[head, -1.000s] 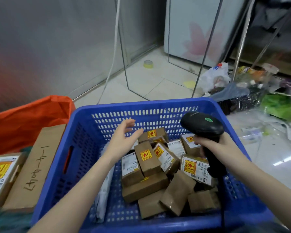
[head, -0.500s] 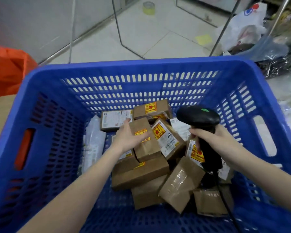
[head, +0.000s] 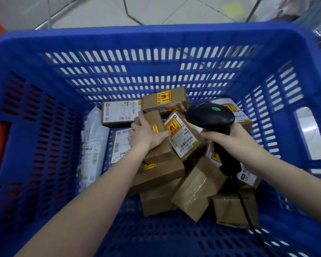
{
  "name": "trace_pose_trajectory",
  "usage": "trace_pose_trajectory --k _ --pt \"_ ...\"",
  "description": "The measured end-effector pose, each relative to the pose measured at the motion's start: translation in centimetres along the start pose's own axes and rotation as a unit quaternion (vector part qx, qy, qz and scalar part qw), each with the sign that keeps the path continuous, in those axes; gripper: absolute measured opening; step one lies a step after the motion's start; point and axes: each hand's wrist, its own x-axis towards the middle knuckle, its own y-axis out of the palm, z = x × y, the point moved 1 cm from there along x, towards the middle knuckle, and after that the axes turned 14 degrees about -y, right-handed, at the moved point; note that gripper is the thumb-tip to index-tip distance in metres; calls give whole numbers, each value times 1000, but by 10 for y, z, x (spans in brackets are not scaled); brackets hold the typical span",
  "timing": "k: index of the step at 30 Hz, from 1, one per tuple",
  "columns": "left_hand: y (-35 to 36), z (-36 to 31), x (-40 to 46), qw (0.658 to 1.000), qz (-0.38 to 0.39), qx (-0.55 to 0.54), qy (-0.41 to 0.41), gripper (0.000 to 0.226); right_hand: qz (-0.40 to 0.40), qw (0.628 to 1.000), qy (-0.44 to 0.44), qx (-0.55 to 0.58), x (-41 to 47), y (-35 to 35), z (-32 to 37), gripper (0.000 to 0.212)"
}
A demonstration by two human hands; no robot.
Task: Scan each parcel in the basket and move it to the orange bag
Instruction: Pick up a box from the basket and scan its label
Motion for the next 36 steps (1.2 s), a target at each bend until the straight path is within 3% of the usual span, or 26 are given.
trace_pose_trajectory --k 4,7,11,14,21,24,29,33,35,36 --pt "-35 3 -15 994 61 -74 47 107 -23 999 -35 0 -8 -8 29 13" --pt "-78 3 -41 971 119 -183 100 92 -55 995 -82 -7 -17 -12 64 14" --pt "-139 -1 -100 908 191 -341 147 79 -101 986 -117 56 -39 -11 117 4" --pt "-181 2 -156 851 234 -434 183 62 -127 974 -162 96 -64 -6 157 12" --pt "-237 36 -281 783 285 -479 278 53 -164 952 -219 136 -138 16 230 33" --pt "-248 50 -316 784 283 -445 328 48 -160 946 -230 164 -164 19 260 34" --pt "-274 66 -352 813 184 -380 402 34 -165 931 -272 178 -206 8 302 25" --pt "-296 64 -375 842 105 -348 399 22 -172 922 -306 164 -229 5 320 16" --pt "-301 70 -375 842 128 -313 419 13 -161 918 -321 166 -237 8 326 15" --pt "-303 70 -378 847 141 -289 424 24 -153 918 -329 161 -241 11 328 16"
